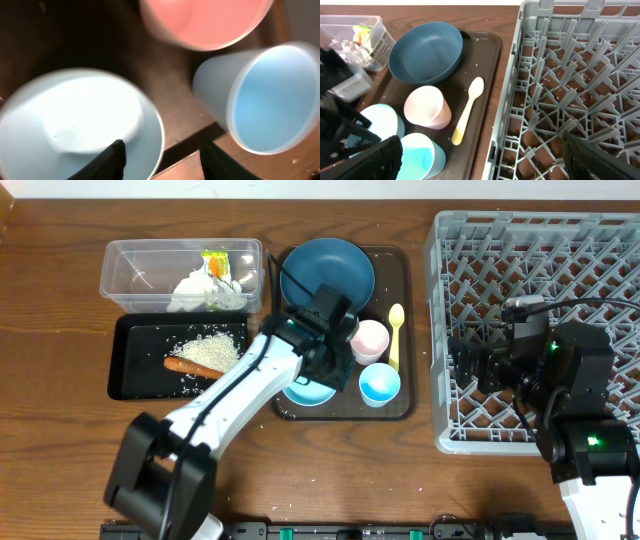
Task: Sort waste into correct bins and load items into the dishwasher rack
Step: 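Carry the emptied bowl back and set it on the brown tray, then move the left gripper to the pink cup and grasp it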
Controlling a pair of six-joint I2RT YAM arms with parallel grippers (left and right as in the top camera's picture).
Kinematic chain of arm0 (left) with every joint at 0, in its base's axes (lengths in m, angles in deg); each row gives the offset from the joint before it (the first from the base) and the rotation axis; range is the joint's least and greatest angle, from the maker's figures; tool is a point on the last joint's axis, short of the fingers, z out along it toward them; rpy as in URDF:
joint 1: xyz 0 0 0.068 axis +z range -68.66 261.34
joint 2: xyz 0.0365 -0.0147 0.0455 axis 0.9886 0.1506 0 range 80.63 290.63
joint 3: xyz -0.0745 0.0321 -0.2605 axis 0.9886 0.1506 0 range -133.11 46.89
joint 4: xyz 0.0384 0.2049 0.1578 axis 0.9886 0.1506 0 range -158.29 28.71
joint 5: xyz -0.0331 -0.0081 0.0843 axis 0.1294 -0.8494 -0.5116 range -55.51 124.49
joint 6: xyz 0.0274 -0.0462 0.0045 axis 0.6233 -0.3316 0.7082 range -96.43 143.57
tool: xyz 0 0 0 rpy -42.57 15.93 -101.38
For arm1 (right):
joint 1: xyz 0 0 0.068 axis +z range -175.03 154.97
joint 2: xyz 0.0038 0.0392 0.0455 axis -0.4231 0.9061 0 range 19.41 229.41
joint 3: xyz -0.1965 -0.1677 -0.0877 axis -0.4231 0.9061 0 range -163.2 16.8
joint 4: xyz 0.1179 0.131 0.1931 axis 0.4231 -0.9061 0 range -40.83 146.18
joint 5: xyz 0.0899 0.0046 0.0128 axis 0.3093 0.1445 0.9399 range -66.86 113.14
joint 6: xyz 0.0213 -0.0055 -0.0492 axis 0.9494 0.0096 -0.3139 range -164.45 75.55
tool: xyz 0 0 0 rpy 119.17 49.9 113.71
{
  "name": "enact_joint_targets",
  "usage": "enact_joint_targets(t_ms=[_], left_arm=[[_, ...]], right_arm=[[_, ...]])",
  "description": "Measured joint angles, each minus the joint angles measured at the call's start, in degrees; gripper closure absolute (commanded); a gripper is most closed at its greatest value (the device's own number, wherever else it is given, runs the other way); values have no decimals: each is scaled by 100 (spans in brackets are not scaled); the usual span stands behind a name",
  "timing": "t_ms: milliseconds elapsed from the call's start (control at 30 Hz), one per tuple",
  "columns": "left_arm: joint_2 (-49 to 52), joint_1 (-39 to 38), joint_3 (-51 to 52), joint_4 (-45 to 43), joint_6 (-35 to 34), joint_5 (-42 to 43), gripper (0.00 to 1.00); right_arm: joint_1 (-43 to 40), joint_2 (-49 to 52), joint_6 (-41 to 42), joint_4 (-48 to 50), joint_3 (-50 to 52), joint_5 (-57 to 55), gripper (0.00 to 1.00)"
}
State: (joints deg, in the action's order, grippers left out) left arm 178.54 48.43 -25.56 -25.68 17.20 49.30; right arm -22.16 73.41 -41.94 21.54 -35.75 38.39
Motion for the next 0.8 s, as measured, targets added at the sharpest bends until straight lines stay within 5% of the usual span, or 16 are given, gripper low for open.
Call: enact_joint_targets(t_ms=[200,600,733,800], left_arm=[[-223,0,-365,-52,22,-190,29],[831,17,-1340,-407,151,-756,26],[1491,17,-1495,-409,203,-802,38],[1665,17,-1495,-402,221,-822,57]], right_arm=[[0,0,0,13,0,0,1],[0,0,0,17,0,85,1],[0,0,0,-11,0,92,1],[0,0,0,-55,0,92,1]])
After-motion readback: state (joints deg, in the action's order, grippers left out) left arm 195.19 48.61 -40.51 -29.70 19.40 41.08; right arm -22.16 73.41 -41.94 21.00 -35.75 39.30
